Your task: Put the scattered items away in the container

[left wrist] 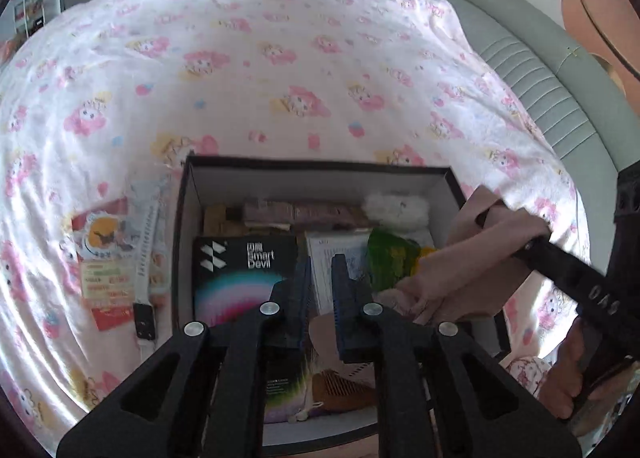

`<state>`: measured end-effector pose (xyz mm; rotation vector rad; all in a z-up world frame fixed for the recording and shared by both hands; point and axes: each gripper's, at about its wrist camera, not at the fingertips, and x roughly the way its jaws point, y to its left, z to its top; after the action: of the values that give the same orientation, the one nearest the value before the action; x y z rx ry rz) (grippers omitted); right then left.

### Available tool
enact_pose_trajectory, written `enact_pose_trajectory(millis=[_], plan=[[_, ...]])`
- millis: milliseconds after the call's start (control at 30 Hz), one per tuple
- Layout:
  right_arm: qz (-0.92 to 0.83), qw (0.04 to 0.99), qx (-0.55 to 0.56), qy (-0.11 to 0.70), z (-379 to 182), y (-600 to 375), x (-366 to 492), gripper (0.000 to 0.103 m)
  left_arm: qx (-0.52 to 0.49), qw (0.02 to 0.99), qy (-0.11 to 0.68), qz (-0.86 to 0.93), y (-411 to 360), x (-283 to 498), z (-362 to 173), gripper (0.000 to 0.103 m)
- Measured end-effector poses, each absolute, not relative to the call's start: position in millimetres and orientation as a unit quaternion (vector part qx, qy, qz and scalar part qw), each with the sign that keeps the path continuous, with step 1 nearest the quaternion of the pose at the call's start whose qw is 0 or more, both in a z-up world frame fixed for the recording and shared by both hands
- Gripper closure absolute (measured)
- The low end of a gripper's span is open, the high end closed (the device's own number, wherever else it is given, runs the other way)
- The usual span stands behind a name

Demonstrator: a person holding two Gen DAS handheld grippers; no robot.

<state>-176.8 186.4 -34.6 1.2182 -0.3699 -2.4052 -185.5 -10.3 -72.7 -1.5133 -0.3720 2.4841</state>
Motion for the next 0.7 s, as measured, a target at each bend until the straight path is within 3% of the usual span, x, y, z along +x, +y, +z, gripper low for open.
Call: enact_pose_trajectory(millis=[100,167,300,367,500,600,667,700], plan=[[-0.864,0.199,0.442,-0.136,-39.6,189.7,-176.5,0.096,-0.557,0.126,-0.144,0.808,-1.8,-187.2,-105.2,0.079],[-0.865,0.192,0.443,-0.139,-41.3,194.5,-172.1,0.096,-0.568,0.162,-0.178,0.787,2.9,-183.1,-115.6,0.053],[-0.867,0.17,0.447,-0.139,-46.9,207.2,-154.7,0.096,-0.575,0.182,-0.191,0.774,13.1,-170.2,-119.9,0.046],[-0.865,0.165,0.45,-0.15,-49.8,216.5,-147.2,0.096,-0.589,0.158,-0.181,0.771,16.6,-165.5,-125.7,0.037],[-0.865,0.158,0.447,-0.162,-51.0,230.2,-133.0,0.096,-0.62,0.125,-0.142,0.762,34.9,-159.5,-141.3,0.039],[-0.859,0.165,0.449,-0.18,-54.6,235.2,-125.9,0.096,-0.623,0.124,-0.128,0.762,46.7,-159.4,-146.3,0.052],[-0.856,0.168,0.454,-0.182,-57.8,234.7,-122.9,0.096,-0.63,0.131,-0.134,0.754,51.6,-160.6,-146.7,0.077],[-0.855,0.17,0.455,-0.183,-58.7,234.6,-120.9,0.096,-0.632,0.142,-0.149,0.747,52.2,-160.9,-147.4,0.078]])
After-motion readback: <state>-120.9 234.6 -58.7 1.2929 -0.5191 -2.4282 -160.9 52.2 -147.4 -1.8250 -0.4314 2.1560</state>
